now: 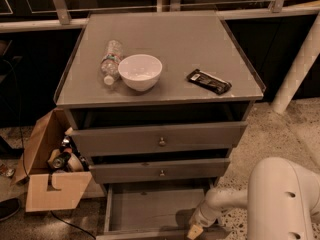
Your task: Open bottom drawer
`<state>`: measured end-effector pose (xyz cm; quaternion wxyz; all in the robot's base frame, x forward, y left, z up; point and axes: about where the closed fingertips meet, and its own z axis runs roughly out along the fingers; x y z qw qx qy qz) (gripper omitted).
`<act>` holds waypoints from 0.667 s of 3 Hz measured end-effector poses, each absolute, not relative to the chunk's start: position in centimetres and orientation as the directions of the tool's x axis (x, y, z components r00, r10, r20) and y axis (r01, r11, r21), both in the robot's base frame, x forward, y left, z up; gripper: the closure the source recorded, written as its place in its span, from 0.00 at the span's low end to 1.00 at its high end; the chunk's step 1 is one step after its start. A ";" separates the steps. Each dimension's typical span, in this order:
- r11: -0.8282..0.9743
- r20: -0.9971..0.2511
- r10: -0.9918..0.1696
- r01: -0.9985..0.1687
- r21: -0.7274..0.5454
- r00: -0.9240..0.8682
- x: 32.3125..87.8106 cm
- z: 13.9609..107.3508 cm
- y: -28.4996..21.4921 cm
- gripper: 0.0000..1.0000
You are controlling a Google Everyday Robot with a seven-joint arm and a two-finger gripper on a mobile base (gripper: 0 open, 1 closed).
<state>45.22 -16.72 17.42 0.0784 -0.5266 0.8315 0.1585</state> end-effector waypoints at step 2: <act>0.420 -0.288 -0.832 -0.877 0.233 -0.475 47.3 18.2 -16.4 1.00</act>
Offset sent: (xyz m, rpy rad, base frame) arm 0.0365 0.0029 0.0165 0.0293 0.0753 -0.0612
